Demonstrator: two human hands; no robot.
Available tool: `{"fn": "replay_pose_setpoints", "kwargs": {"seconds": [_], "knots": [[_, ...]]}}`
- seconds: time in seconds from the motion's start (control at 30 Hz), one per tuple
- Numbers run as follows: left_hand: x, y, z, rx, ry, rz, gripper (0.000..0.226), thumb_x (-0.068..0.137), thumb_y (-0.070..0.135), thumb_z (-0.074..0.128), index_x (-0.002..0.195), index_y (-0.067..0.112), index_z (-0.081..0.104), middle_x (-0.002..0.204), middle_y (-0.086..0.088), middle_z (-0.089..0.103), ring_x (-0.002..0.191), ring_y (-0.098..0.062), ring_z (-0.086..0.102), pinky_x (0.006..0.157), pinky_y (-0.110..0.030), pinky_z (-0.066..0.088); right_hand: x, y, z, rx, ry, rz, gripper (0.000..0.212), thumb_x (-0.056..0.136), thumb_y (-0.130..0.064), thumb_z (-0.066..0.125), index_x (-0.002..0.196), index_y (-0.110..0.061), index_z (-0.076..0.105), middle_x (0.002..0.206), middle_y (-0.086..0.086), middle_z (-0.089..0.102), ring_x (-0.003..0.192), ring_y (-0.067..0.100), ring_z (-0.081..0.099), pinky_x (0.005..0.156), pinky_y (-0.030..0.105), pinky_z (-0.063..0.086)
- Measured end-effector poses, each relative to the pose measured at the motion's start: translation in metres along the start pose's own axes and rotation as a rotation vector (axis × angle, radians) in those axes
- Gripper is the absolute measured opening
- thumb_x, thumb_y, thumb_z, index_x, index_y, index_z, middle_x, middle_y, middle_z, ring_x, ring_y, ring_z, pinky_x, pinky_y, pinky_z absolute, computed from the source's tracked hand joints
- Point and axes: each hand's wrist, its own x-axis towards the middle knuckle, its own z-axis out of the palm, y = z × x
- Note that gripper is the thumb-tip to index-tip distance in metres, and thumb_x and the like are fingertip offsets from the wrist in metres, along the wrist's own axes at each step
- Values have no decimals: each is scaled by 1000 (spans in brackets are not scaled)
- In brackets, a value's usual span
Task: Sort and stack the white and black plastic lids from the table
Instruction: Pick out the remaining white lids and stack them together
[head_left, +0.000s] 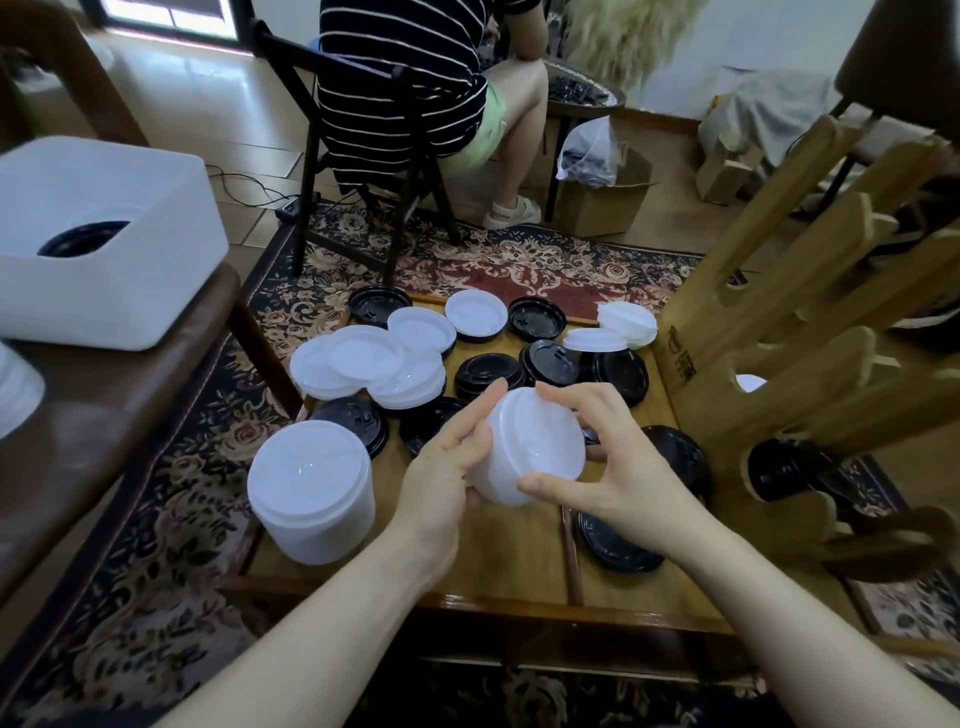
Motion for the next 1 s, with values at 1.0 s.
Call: {"fn": "replay_pose_setpoints", "kwargs": {"seconds": [1.0], "knots": [[27, -4, -13, 11, -1, -38, 63, 44, 49, 84, 106, 51, 73, 113, 8, 74, 107, -15, 69, 100, -43, 54, 144, 116, -47, -934, 25, 229, 49, 96, -34, 54, 138, -12, 47, 136, 13, 50, 127, 34, 39, 98, 44, 38]]}}
